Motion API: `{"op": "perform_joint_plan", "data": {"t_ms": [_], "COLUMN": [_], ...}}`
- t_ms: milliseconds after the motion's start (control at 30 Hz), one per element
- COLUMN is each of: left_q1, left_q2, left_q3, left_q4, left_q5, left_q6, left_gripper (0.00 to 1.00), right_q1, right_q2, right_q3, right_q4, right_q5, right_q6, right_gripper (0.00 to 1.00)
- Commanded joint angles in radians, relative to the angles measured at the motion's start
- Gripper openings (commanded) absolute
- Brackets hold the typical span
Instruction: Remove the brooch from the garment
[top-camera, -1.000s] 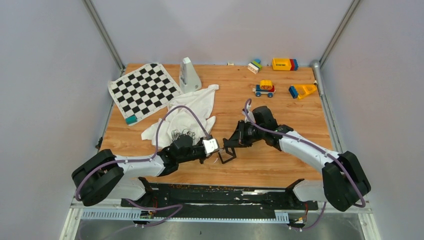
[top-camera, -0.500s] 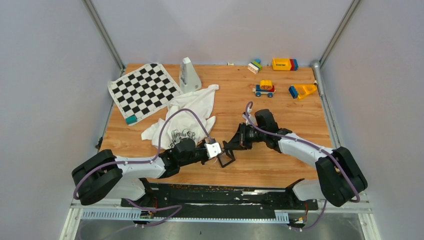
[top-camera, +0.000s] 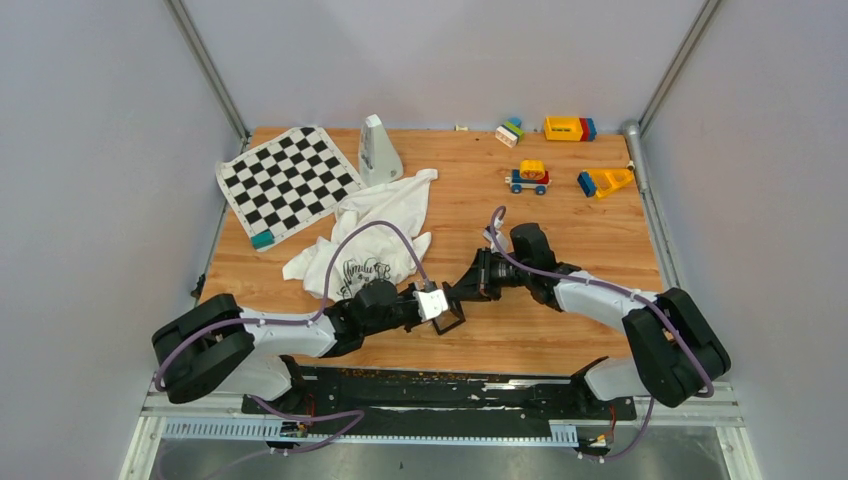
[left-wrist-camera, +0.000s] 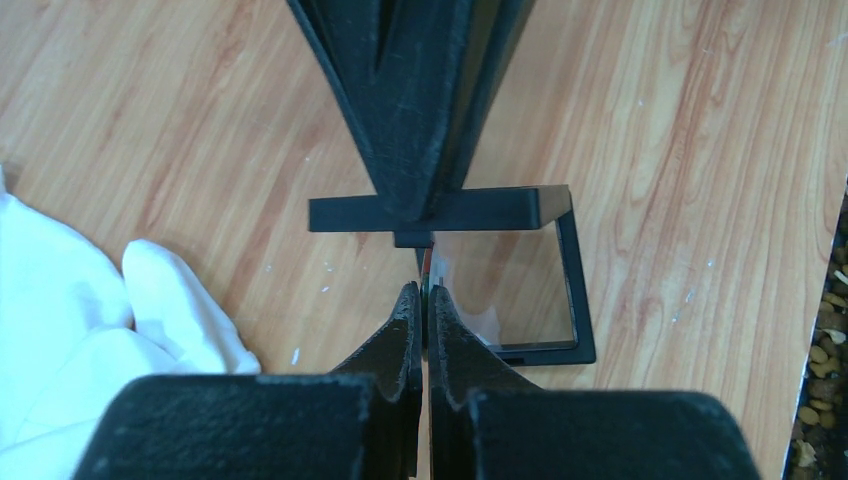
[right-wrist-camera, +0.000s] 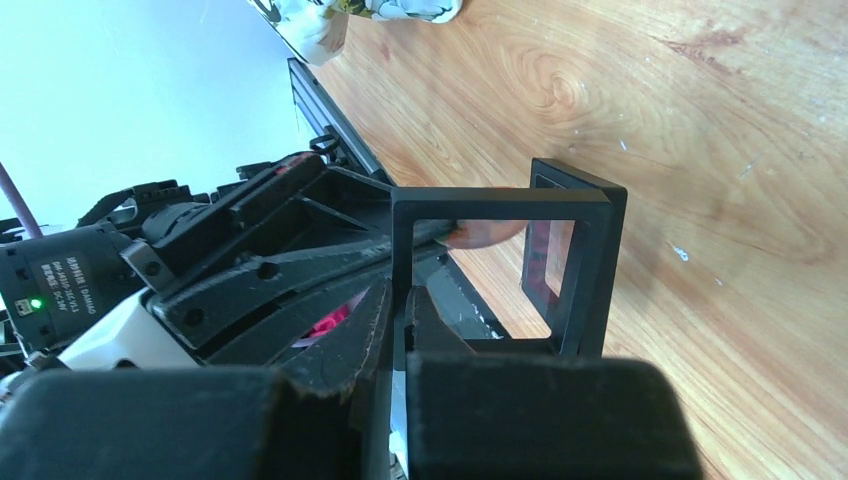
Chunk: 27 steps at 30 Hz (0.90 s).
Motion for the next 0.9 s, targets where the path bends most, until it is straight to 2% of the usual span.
{"op": "perform_joint_plan", "data": {"t_ms": [0, 400, 633, 867], "left_q1": [-0.027, -0.057, -0.064, -0.071], "left_q2": [0.017, 0.083, 0.11, 0.145], "left_q3": [0.046, 0.082, 0.101, 0.133], "left_q4": [-0.023, -0.038, -0.058, -0.1], "left_q5": [-0.019, -0.114, -0.106, -0.035], "left_q6": [0.032, 0.02, 0.018, 0.011], "left_gripper": [0.0, 0.0, 0.0, 0.11], "right_q1": [-0.004, -0.004, -0.004, -0.005], "right_q2": [0.0, 0.011, 0.016, 0.027], "right_q3": [-0.019, -0.039, -0.047, -0.046], "right_q4": [0.092, 0.132, 0.139, 0.127], "right_q5": [0.002, 0.012, 0.019, 0.04], "right_q6": [0.024, 0.039, 0.04, 0.036], "right_gripper": [0.0, 0.0, 0.0, 0.0]}}
